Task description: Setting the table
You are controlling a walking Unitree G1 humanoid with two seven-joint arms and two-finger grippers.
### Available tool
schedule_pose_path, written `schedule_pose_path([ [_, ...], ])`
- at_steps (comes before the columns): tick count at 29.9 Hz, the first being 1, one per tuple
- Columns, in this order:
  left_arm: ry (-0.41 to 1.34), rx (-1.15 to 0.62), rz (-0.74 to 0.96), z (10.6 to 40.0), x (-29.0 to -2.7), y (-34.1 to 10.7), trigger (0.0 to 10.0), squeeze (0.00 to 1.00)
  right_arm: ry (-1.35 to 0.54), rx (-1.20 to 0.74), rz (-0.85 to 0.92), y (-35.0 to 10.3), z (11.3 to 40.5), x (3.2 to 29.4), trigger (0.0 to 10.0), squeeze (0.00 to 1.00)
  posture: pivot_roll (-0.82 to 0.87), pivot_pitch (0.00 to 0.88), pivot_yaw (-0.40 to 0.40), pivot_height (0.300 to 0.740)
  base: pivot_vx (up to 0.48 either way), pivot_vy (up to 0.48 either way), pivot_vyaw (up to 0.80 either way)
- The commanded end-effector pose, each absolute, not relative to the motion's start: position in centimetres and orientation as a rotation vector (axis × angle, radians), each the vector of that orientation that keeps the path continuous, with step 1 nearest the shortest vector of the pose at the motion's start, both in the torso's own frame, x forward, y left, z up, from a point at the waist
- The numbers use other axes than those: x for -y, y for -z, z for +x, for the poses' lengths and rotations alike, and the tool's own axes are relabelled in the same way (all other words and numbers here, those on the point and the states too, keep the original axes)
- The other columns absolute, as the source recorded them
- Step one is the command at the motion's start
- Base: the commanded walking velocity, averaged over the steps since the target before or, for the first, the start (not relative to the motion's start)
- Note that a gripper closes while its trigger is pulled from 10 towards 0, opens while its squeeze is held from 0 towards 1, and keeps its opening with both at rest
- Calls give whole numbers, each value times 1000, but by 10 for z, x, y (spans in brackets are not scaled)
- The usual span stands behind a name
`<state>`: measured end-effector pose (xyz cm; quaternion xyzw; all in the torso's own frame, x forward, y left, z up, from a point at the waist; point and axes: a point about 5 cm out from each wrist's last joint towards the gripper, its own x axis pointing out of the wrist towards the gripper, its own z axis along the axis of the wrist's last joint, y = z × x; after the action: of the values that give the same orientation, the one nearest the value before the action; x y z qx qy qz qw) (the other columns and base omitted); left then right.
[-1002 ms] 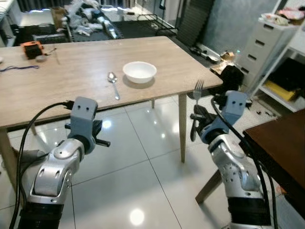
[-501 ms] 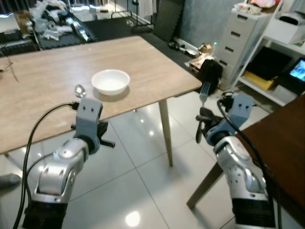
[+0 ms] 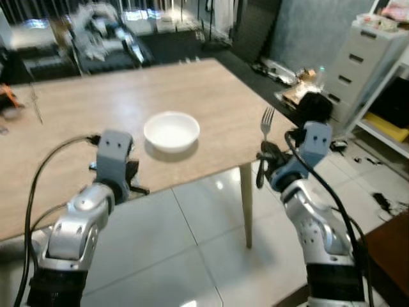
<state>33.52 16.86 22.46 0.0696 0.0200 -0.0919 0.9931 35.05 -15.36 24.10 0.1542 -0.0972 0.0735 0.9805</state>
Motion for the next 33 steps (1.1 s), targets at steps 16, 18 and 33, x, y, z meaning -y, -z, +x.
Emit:
schedule_pose_path([
  [16, 243, 3, 153, 320, -161, -224, 10000, 0, -396, 282, -151, -270, 363, 123, 10000, 0, 56, 146, 0, 740, 317, 0, 0],
  [18, 290, 7, 144, 314, -157, -224, 10000, 0, -391, 278, -220, -272, 367, 126, 10000, 0, 59, 146, -2, 740, 0, 0, 0],
  [33, 690, -14, 14, 254, -128, -226, 10000, 0, -326, 150, -390, -267, 399, 147, 10000, 0, 84, 157, -15, 740, 0, 0, 0],
])
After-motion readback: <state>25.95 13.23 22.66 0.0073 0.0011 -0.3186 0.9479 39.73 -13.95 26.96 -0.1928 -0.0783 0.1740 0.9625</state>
